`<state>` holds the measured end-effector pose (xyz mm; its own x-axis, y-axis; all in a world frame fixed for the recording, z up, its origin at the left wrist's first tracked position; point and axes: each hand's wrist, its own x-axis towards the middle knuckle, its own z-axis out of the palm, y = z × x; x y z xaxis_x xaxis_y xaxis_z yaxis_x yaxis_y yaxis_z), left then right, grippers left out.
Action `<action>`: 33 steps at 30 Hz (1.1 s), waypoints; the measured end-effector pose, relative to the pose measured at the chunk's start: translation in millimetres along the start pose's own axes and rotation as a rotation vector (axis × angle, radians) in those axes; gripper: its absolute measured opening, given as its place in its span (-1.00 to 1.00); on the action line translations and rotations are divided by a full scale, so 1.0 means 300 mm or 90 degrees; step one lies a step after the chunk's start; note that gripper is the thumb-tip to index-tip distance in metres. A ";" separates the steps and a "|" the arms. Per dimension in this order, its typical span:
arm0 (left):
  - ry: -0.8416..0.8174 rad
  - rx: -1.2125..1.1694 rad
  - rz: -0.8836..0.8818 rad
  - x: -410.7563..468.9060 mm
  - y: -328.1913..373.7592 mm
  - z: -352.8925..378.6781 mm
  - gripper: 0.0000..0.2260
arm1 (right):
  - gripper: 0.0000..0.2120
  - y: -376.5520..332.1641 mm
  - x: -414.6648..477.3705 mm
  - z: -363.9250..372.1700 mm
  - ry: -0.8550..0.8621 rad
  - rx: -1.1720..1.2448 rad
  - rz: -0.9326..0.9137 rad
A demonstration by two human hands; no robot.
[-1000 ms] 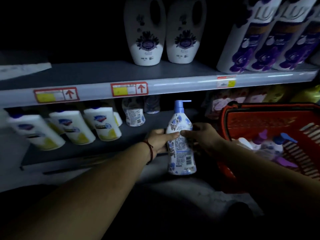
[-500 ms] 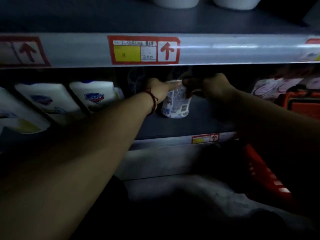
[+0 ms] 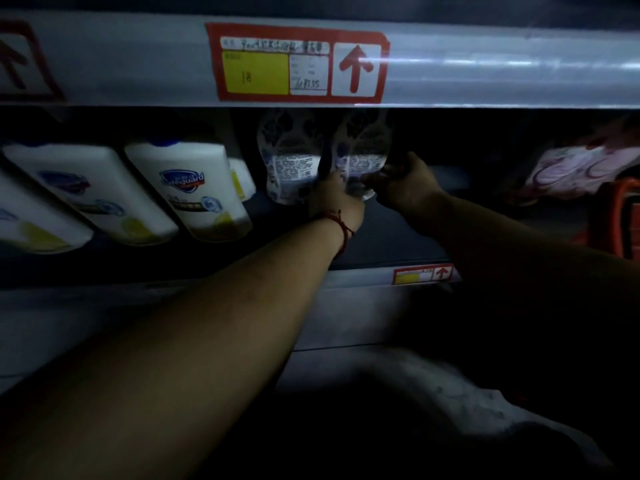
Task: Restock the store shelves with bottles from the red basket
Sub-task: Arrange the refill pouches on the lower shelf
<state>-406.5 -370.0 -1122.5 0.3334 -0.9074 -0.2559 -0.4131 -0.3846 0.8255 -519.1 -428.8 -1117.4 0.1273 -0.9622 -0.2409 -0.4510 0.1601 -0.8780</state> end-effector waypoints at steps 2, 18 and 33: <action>-0.029 0.043 0.010 -0.014 0.000 -0.027 -0.68 | -0.43 -0.009 -0.024 -0.016 0.002 -0.105 -0.021; -0.138 0.363 0.358 -0.538 0.469 -0.110 -0.46 | -0.43 -0.242 -0.613 -0.614 -0.080 -0.504 -0.299; -0.271 0.385 0.487 -0.676 0.710 0.265 -0.50 | -0.34 0.061 -0.780 -1.192 0.106 -0.425 -0.039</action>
<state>-629.3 -281.4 -934.8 -0.4681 -0.8833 -0.0264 -0.7788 0.3983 0.4846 -873.1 -279.5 -929.4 0.0566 -0.9947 -0.0860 -0.9018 -0.0140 -0.4319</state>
